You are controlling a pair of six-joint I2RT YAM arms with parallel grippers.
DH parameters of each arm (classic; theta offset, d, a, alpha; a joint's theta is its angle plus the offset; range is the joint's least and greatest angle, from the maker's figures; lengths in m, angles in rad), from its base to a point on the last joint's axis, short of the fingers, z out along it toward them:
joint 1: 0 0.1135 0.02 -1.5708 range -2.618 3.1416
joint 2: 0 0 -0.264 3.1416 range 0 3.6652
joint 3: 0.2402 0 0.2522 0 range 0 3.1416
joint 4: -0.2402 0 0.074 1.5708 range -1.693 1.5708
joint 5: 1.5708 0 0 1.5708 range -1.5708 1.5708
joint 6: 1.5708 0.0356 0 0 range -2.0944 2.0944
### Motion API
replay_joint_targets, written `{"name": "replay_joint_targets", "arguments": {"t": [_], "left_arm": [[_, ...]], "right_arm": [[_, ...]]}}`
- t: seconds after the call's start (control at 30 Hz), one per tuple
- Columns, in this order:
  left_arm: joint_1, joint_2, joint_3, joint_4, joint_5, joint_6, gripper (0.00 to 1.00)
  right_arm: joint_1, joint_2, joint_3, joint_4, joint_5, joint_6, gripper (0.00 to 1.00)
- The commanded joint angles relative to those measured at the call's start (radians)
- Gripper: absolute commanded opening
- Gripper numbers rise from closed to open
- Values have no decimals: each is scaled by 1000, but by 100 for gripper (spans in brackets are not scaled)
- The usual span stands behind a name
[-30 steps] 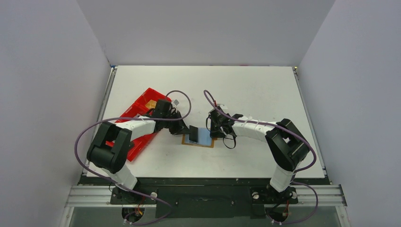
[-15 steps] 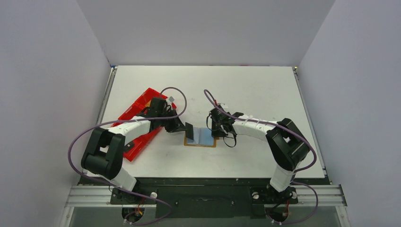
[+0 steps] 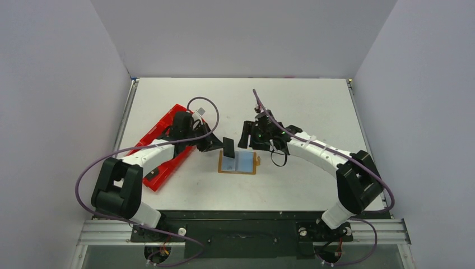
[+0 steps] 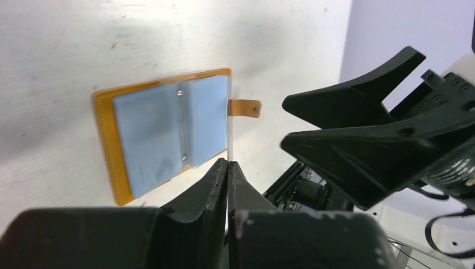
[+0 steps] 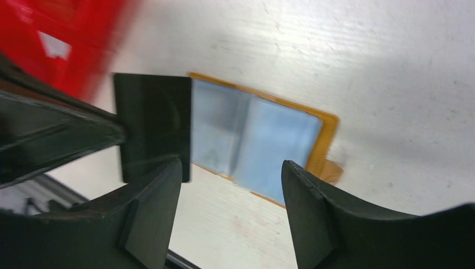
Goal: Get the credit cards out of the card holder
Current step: Remove the credit card from the card holder.
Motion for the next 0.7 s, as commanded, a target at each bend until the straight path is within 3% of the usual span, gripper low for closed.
{"name": "replay_joint_targets", "arguments": {"t": [0.0,0.23,0.47,0.67], "left_arm": [[9,-50,-24,190,102,-109,0],[19,-56,-76,412,179,-256,0],[25,-36,-122,604,216,-388,0],[24,-15,-138,693,233,-450,0]], "right_arm": [[-64,-92,-61,219,-186,98,62],[-129,-135,-175,533,-354,261,62],[-159,-133,-243,698,-421,379,59],[-160,-109,-272,811,-446,448,47]]}}
